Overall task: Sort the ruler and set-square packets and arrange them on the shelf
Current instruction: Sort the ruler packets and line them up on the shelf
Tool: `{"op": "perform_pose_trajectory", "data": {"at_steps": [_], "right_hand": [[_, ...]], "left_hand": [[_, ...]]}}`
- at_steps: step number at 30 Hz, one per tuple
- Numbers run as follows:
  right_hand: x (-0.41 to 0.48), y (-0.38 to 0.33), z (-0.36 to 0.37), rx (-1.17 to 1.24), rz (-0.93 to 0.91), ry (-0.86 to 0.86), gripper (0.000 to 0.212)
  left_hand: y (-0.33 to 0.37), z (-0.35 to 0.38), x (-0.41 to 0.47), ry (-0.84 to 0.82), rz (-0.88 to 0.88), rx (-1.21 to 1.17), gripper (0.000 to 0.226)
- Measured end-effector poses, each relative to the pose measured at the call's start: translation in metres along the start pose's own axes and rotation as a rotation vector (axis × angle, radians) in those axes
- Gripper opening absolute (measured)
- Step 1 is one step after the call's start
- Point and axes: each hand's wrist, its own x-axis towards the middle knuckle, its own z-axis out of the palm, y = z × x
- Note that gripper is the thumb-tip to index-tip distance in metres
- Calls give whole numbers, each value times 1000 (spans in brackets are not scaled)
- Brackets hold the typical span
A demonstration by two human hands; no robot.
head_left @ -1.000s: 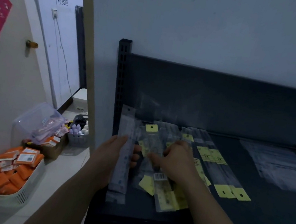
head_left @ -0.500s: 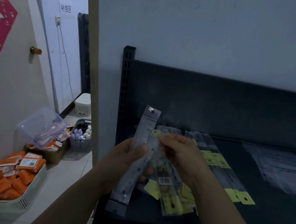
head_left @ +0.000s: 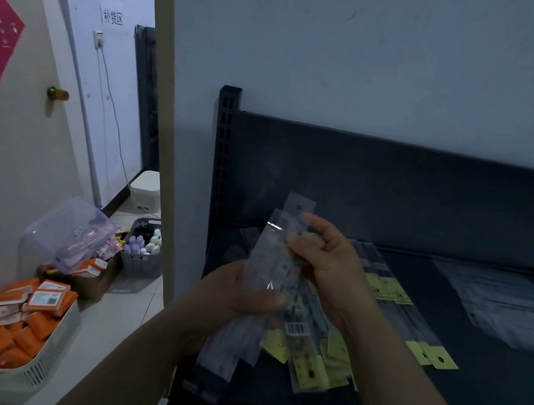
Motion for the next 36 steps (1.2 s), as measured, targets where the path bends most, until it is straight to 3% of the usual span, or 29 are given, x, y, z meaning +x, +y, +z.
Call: {"op": "perform_pose_trajectory", "data": {"at_steps": [2, 5, 8, 11, 17, 20, 23, 25, 32, 36], "right_hand": [[4, 3, -2, -178, -31, 59, 35], [6, 7, -13, -721, -82, 104, 9], [3, 15, -17, -981, 21, 24, 35], [0, 13, -10, -957, 63, -21, 29], [7, 16, -7, -958, 138, 18, 40], [12, 21, -9, -920, 137, 37, 26], [12, 24, -6, -926, 119, 43, 50], [11, 24, -6, -969, 95, 46, 54], [13, 25, -13, -771, 162, 55, 33], [9, 25, -17, -578, 198, 94, 18]], "left_hand": [[1, -4, 2, 89, 3, 1, 16], [0, -16, 7, 252, -25, -182, 12], [-8, -24, 16, 353, -49, -224, 10], [-11, -17, 20, 355, -100, -182, 9], [-15, -13, 25, 300, -112, -203, 8], [-16, -12, 27, 280, -106, -211, 8], [-15, -11, 30, 274, -108, -146, 8], [-15, -12, 31, 269, -114, -128, 6], [-16, -11, 31, 284, -110, -113, 8], [-15, -11, 28, 286, -108, -128, 20]]}}
